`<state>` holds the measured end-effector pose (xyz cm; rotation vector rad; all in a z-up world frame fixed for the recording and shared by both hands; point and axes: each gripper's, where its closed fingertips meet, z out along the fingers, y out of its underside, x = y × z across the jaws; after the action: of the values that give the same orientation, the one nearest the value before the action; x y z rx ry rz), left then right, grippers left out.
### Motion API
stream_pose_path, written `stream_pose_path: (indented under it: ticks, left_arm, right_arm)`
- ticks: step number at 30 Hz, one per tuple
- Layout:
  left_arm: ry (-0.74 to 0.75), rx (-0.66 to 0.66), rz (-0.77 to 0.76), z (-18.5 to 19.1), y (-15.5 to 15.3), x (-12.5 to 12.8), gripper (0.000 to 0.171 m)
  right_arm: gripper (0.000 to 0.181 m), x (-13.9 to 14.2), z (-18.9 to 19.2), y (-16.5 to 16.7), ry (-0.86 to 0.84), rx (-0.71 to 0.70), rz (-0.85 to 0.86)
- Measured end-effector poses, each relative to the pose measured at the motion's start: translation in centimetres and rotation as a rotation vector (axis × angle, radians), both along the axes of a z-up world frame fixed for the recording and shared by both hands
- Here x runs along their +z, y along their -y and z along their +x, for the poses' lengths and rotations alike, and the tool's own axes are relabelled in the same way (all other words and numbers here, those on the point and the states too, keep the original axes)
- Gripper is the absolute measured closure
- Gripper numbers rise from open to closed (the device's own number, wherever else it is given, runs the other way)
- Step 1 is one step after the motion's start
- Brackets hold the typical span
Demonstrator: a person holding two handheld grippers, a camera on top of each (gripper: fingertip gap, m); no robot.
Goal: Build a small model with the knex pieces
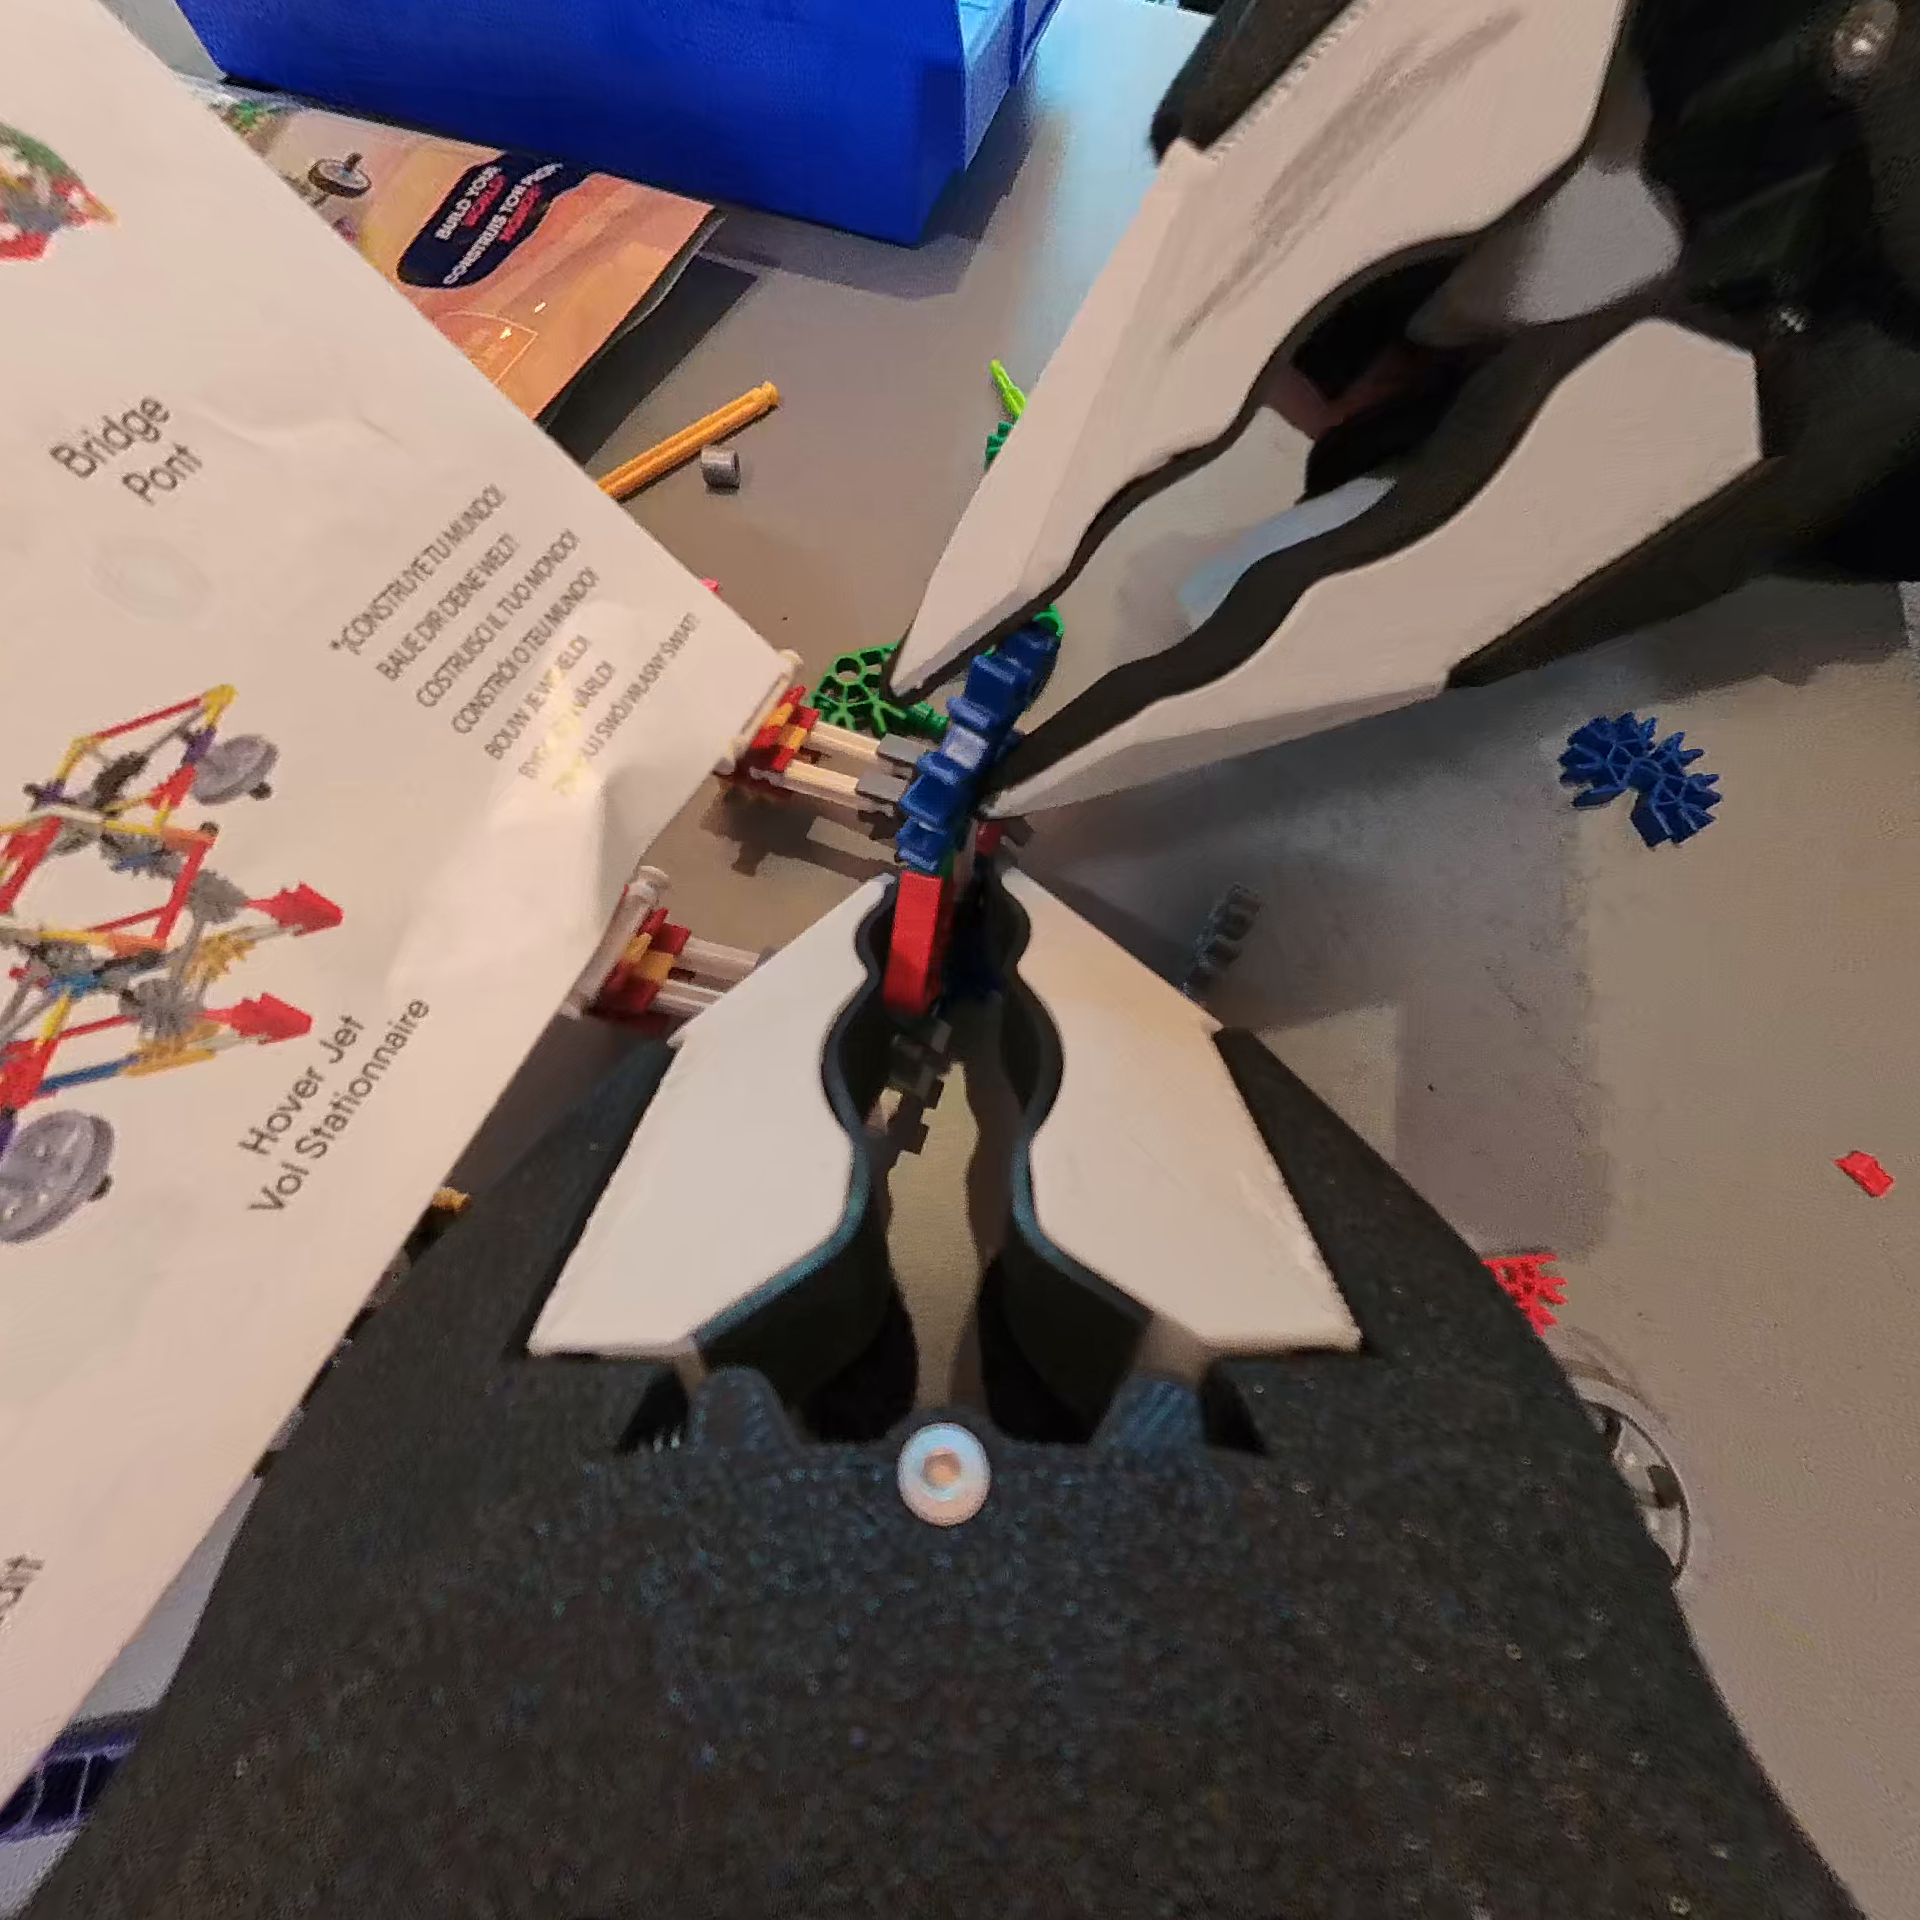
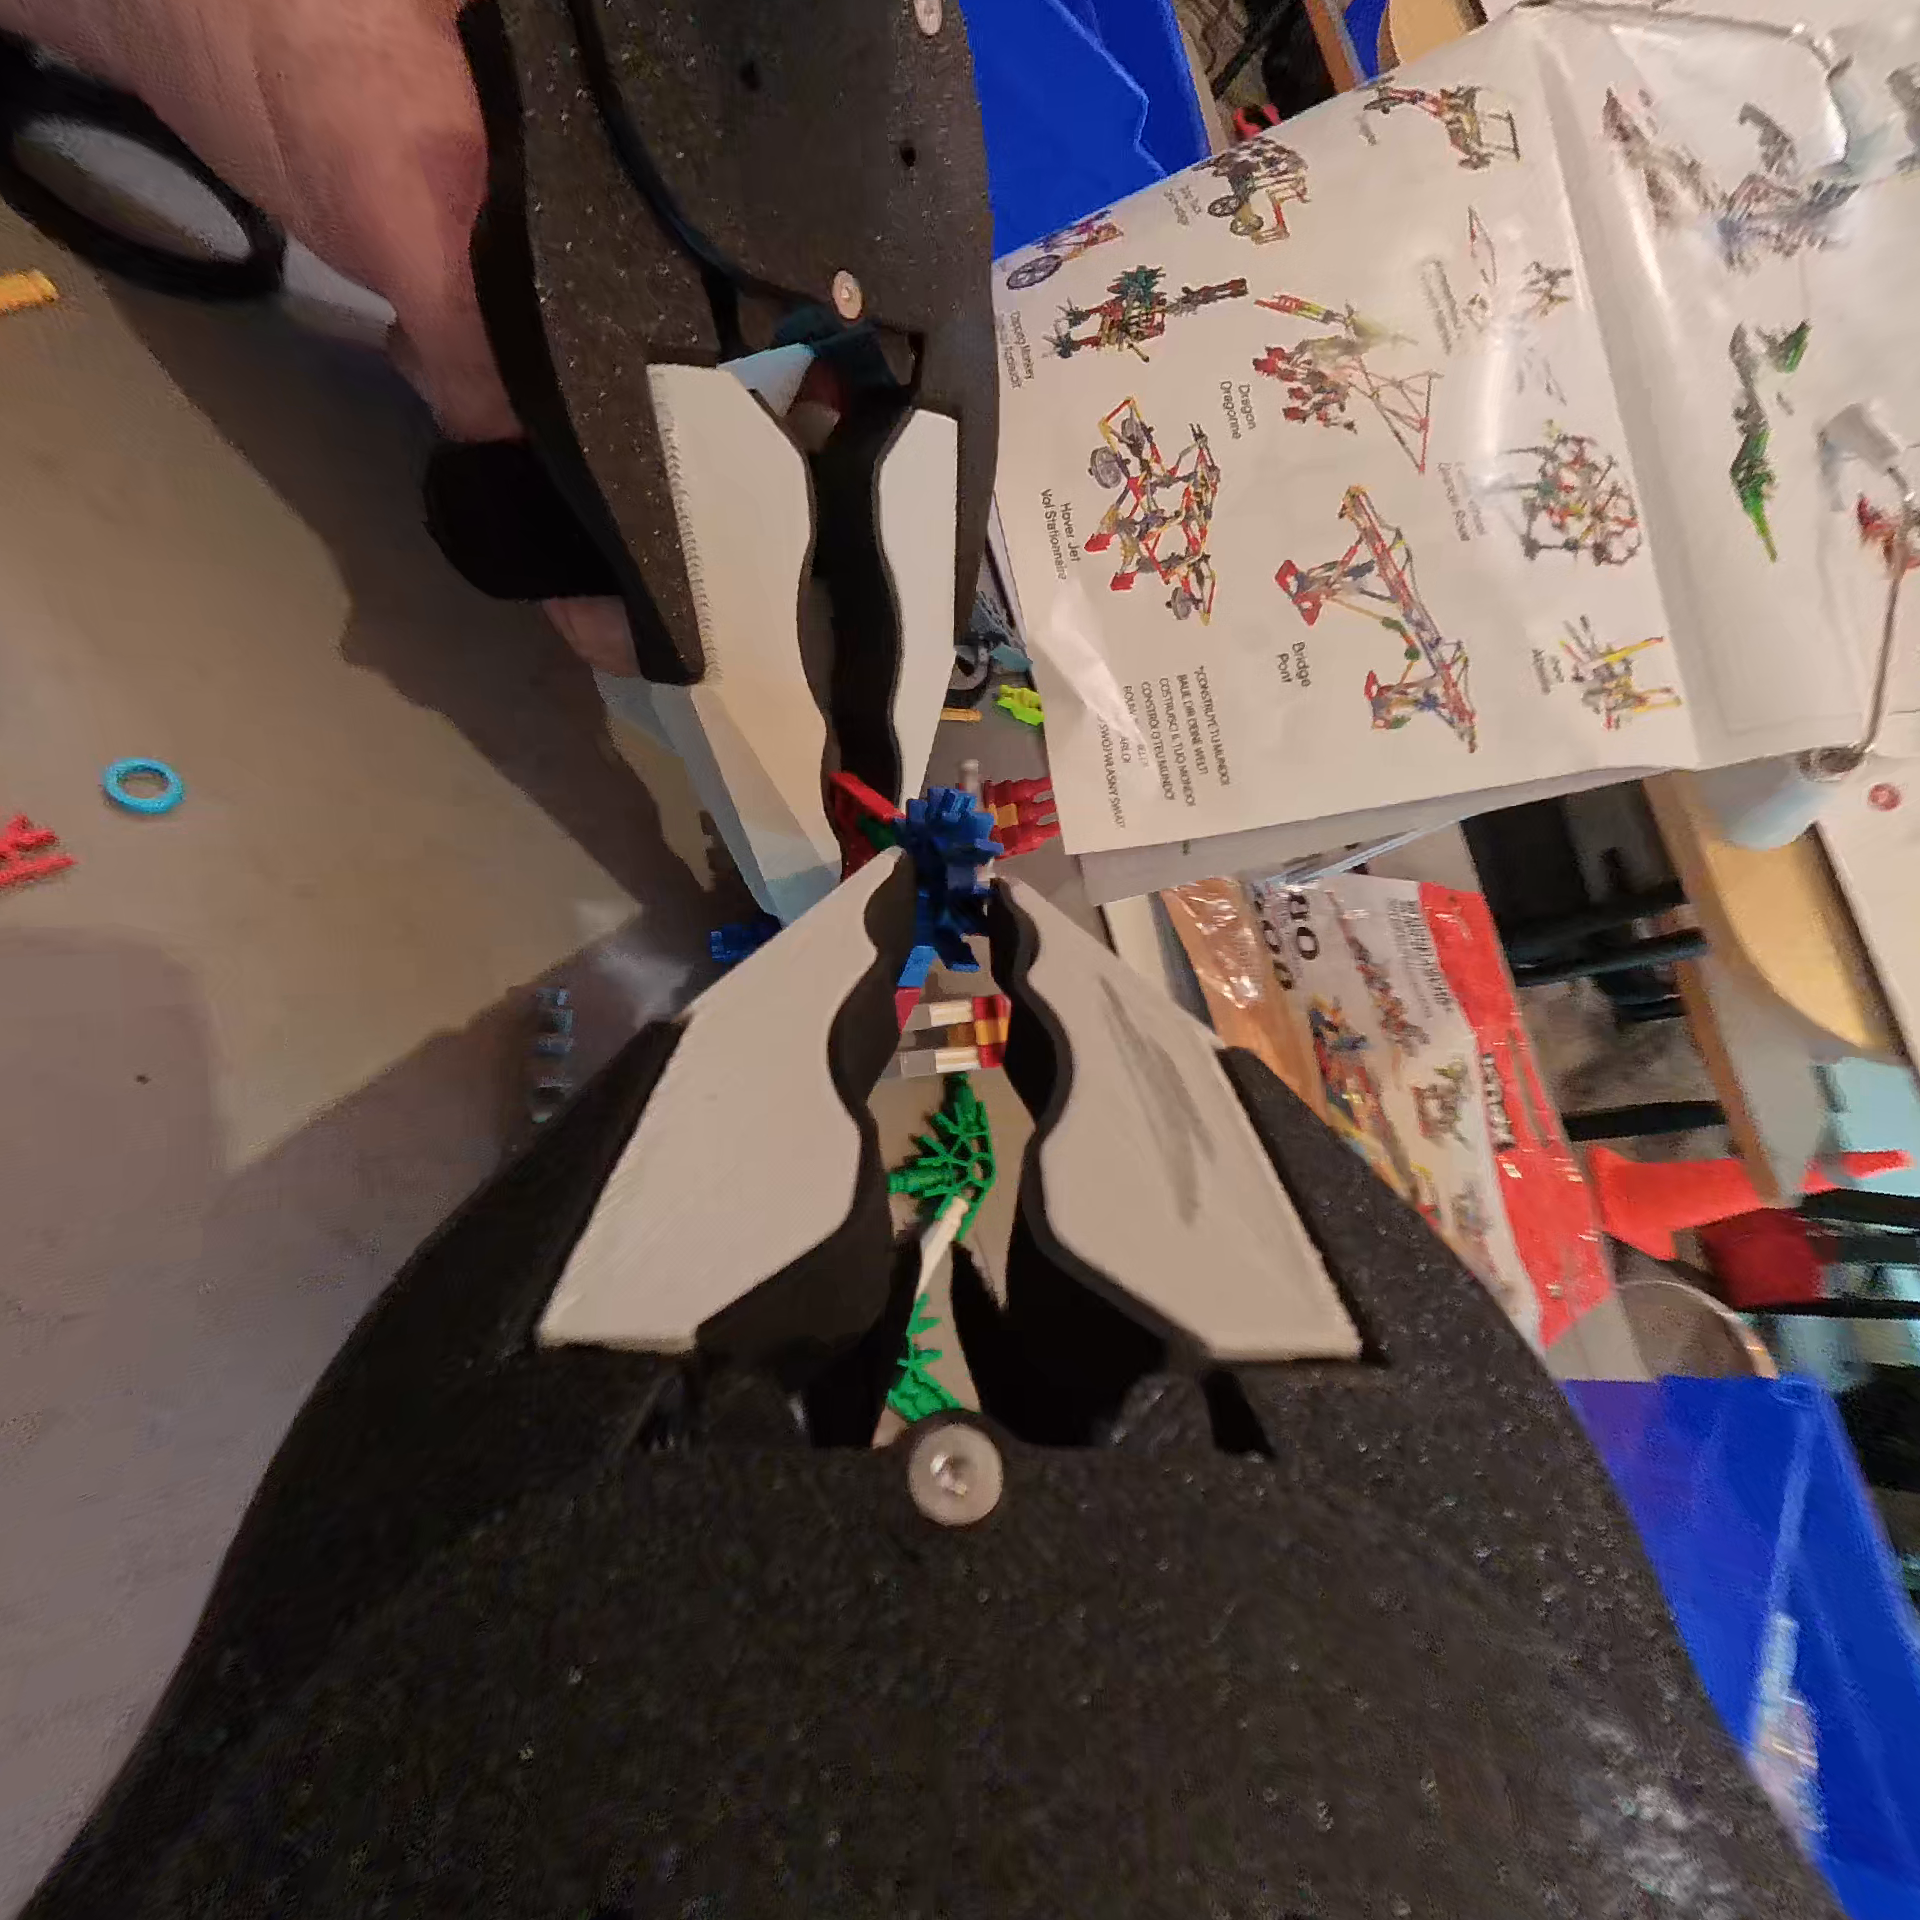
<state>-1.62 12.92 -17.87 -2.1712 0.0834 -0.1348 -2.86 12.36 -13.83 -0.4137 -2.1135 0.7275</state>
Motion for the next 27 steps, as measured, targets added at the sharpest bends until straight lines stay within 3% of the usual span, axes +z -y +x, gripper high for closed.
stream_pose_path:
  ticks: [12, 27]
  left_arm:
    - [0.033, 0.047, -0.015, -0.8, 0.0, -0.1, 0.162]
    - [0.14, 0.047, 0.009, -1.5, 0.6, 0.2, 0.163]
  right_arm:
    - [0.168, 0.1, -0.5, 1.4, -0.249, -0.027, 0.295]
    - [0.168, 0.2, -1.2, 2.2, -0.449, 0.007, 0.433]
